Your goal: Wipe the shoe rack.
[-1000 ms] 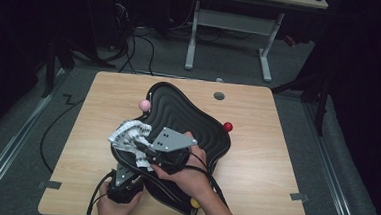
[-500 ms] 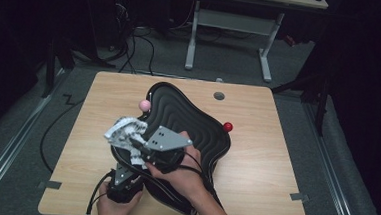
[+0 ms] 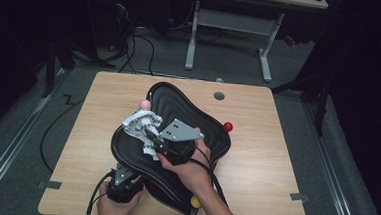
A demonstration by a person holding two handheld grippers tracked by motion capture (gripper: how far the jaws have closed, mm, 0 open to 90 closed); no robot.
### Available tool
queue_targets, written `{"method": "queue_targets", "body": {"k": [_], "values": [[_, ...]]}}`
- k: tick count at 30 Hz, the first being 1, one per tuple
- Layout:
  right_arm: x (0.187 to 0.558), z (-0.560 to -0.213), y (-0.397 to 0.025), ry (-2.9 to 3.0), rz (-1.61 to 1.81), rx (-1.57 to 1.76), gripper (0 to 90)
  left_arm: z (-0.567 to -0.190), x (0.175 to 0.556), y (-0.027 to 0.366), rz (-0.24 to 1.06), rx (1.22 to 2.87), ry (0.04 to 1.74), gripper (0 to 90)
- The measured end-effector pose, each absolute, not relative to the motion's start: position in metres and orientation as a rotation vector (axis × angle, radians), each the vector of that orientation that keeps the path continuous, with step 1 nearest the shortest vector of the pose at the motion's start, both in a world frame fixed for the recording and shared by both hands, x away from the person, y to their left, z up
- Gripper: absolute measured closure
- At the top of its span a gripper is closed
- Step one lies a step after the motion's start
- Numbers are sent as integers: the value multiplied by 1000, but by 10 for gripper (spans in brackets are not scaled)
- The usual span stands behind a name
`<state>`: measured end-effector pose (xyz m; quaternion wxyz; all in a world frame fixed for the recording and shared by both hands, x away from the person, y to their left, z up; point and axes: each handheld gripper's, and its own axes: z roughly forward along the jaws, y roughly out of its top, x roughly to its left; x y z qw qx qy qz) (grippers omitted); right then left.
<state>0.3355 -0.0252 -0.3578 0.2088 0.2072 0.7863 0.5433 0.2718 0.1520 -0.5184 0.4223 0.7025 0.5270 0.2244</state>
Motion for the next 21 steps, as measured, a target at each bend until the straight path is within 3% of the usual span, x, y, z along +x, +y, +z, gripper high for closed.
{"method": "queue_targets", "body": {"k": [9,21], "values": [[298,-359,-18,2297,1561,343,784,-518,272,152,563,1759,1322,691],[318,-386,-80,2251,1508,576,785,-518,272,152,566,1755,1325,691]]}}
